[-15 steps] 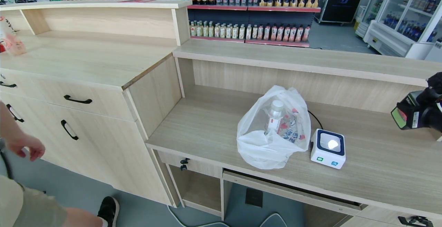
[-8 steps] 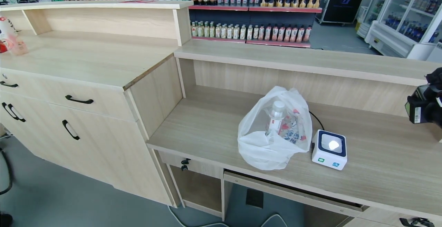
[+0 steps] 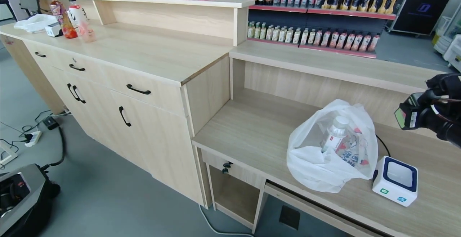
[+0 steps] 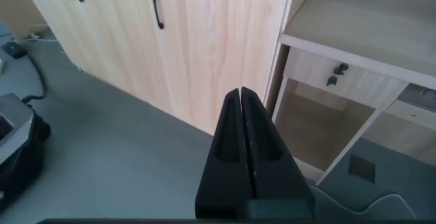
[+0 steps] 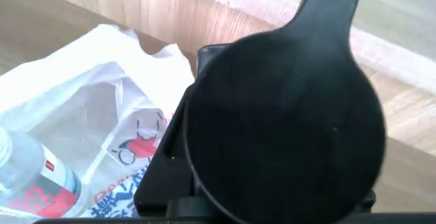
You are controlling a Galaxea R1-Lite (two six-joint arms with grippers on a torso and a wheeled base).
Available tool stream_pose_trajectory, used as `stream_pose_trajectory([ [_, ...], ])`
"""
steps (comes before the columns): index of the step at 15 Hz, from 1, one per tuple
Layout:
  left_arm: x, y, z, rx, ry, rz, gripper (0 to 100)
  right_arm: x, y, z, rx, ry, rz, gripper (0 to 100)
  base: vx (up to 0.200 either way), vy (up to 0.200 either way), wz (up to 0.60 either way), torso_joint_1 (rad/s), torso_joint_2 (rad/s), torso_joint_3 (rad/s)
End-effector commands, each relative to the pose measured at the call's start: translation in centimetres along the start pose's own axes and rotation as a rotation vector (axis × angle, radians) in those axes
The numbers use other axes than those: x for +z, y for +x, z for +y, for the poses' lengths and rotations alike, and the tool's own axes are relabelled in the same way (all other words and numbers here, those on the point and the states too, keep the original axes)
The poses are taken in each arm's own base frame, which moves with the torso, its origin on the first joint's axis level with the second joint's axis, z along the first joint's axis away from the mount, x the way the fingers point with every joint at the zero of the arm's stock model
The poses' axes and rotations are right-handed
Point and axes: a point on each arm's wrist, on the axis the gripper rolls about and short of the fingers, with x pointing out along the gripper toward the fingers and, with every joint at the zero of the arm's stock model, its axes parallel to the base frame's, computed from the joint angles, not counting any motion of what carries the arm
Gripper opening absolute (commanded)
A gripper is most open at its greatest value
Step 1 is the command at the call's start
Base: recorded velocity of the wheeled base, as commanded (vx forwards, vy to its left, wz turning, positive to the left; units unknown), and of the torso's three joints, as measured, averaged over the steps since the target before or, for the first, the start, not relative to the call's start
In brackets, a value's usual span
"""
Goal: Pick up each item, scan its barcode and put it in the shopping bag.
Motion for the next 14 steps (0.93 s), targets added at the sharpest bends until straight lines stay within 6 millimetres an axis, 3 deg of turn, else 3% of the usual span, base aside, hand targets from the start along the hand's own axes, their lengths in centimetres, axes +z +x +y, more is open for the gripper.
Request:
stream_pose_trajectory([
  [1, 0.0, 0.0, 0.0, 0.000, 0.000, 0.000, 0, -2.8, 1.8, 1.0, 0.044, 0.019, 0.105, 0, 0.000, 0.000, 0.00, 0.000, 0.00, 0.000],
  [11, 0.0, 0.0, 0.0, 0.000, 0.000, 0.000, 0, -6.4, 6.4, 7.2, 0.242, 0.042, 0.187, 0, 0.000, 0.000, 0.00, 0.000, 0.00, 0.000],
  [14, 0.0, 0.0, 0.0, 0.000, 0.000, 0.000, 0, -7.5, 6.9, 7.8, 0.256, 0.041, 0.207, 0, 0.000, 0.000, 0.00, 0.000, 0.00, 0.000],
])
